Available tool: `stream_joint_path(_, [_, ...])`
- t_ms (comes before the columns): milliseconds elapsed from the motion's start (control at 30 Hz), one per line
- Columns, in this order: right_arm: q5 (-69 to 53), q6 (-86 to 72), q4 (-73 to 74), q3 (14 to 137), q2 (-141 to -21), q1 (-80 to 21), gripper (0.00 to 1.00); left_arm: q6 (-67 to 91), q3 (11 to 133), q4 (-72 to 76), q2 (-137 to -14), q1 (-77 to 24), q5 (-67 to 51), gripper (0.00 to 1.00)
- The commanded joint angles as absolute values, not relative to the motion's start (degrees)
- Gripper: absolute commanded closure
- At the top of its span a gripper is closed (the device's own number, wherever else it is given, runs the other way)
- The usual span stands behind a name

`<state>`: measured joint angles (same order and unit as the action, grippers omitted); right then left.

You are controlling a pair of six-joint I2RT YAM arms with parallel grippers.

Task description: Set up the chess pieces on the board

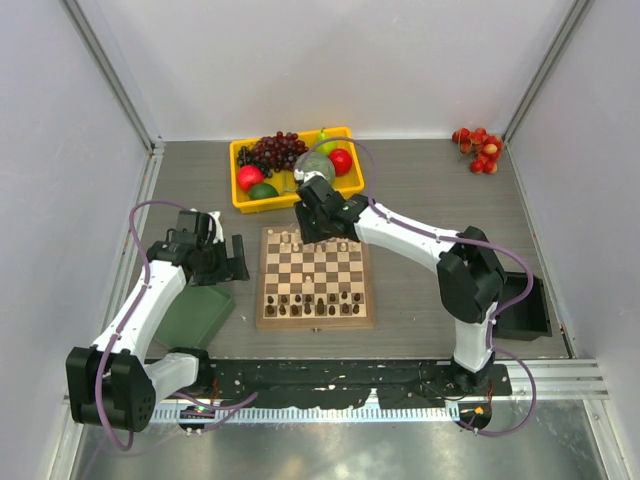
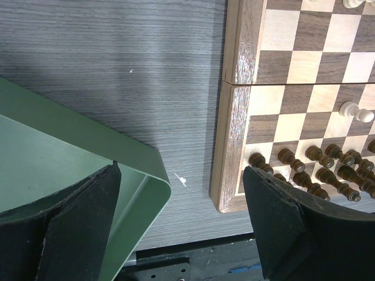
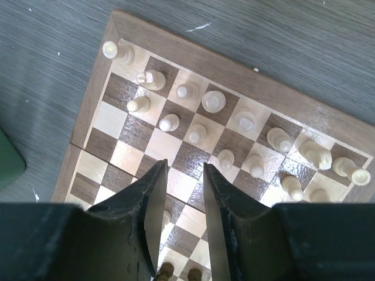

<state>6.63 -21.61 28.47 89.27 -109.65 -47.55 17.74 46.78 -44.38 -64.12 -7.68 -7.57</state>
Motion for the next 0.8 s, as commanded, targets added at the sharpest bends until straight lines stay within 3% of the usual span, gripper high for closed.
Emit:
stream_joint_path(0, [6.85,-23.46,27.60,85.35,-106.70,-47.55,0.63,17.40,47.99,-42.72,-63.81,-7.38,-8.62,0.08])
stream_joint_path(767, [8.00,-24.96,26.19,83.14,-109.51,-46.85,0.66,17.40,47.64,-42.80,-63.19,-7.38,-8.26,0.08])
